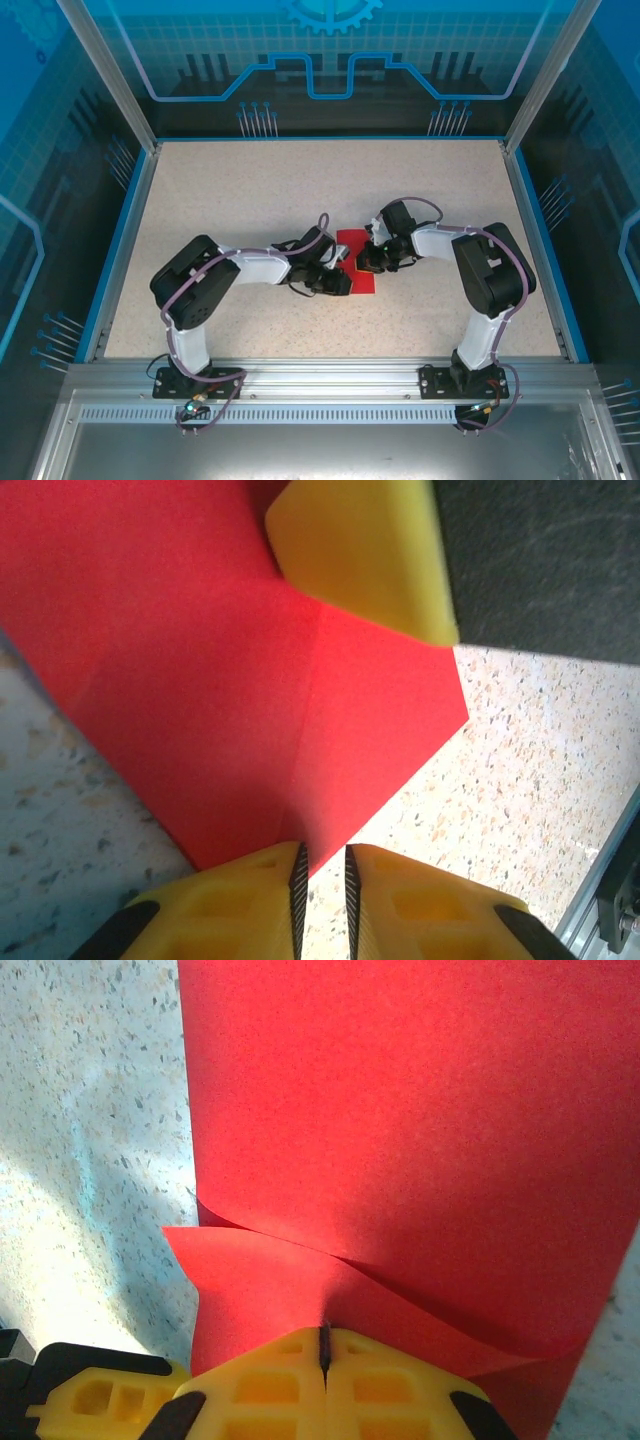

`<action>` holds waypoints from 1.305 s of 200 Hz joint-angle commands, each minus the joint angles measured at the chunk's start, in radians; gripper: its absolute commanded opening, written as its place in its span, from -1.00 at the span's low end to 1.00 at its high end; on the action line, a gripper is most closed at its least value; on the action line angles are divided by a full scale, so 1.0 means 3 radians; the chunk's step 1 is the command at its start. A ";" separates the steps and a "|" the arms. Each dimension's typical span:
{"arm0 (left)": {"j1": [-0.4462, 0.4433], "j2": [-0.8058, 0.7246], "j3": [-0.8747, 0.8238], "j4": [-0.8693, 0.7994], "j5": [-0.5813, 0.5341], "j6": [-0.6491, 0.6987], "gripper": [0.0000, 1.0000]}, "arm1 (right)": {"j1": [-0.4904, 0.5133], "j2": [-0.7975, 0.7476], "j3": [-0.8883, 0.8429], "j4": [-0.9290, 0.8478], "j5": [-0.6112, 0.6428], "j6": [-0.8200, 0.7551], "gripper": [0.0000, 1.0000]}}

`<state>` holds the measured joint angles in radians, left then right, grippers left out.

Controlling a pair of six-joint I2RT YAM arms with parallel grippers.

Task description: Fold a paper plane with a square sheet of paper (fold left side to right side)

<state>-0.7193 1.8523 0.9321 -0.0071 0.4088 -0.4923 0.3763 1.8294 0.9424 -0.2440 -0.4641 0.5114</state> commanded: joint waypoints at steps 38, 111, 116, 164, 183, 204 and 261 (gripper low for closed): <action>0.0016 -0.0358 -0.0432 0.0081 0.0128 -0.0247 -0.71 | 0.0031 0.0145 0.0007 -0.0240 0.0132 -0.0073 -0.96; 0.0104 -0.0306 -0.0015 -0.0129 0.0133 -0.0104 -0.75 | 0.0032 0.0124 -0.0005 -0.0220 0.0110 -0.0060 -0.96; 0.0104 -0.0267 0.0021 -0.0148 0.0114 -0.0087 -0.75 | 0.0034 0.0121 -0.0005 -0.0222 0.0110 -0.0063 -0.96; 0.0118 0.0001 0.0149 -0.0242 -0.0048 -0.0040 -0.74 | 0.0040 0.0093 0.0001 -0.0235 0.0102 -0.0068 -0.96; 0.0118 0.0072 0.0137 -0.0256 -0.0069 -0.0042 -0.75 | 0.0040 0.0073 -0.0002 -0.0222 0.0085 -0.0081 -0.96; 0.0119 0.0114 0.0097 -0.0265 -0.0114 -0.0047 -0.76 | 0.0039 -0.0010 -0.0012 -0.0176 0.0067 -0.0114 -0.96; 0.0106 0.0100 -0.0080 -0.0224 -0.0144 -0.0077 -0.84 | 0.0043 -0.0419 -0.0120 -0.0263 -0.0028 -0.0381 -0.96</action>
<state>-0.6907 1.8652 0.9493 -0.0376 0.4057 -0.5247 0.3798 1.7748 0.9329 -0.2718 -0.4625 0.4564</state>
